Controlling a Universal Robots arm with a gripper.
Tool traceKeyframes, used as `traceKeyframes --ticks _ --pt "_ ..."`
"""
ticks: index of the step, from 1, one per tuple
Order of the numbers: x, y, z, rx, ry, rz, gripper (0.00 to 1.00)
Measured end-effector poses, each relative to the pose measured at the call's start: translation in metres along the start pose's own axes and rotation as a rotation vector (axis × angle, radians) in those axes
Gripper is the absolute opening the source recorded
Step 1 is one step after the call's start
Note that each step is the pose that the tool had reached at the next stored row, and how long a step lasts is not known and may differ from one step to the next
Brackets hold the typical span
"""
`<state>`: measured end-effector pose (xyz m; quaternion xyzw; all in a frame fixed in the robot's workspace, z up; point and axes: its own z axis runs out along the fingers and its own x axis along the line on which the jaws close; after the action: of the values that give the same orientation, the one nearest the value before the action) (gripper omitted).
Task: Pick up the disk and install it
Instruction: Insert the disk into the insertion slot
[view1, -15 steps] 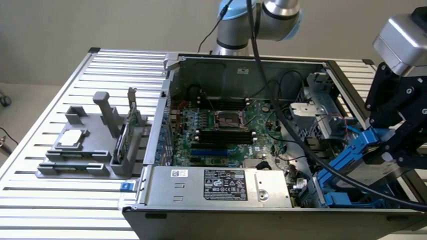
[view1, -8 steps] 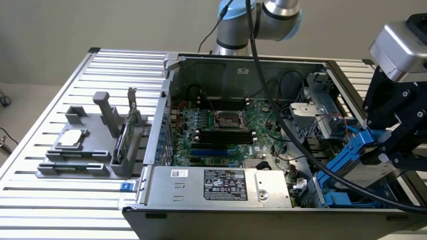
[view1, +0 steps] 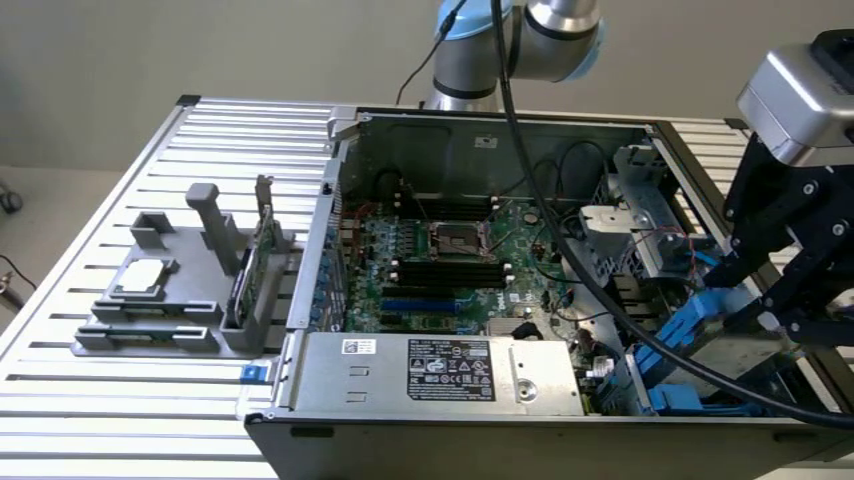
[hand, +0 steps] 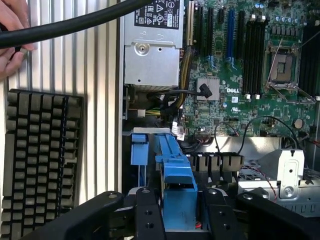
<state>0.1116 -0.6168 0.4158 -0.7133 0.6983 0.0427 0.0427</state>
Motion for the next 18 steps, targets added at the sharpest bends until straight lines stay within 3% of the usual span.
traceKeyframes --ticks 7,13,15,16,18 --pt "0.000 0.0000 0.0016 -0.0001 -0.0001 -0.001 0.40" --pt "0.002 -0.0039 0.0119 -0.0004 0.0000 -0.003 0.38" --pt "0.002 -0.0067 0.0156 -0.0005 0.0000 -0.005 0.25" --pt "0.002 -0.0081 0.0174 -0.0006 0.0000 -0.005 0.25" --pt "0.003 -0.0109 0.0209 -0.0006 0.0000 -0.006 0.13"
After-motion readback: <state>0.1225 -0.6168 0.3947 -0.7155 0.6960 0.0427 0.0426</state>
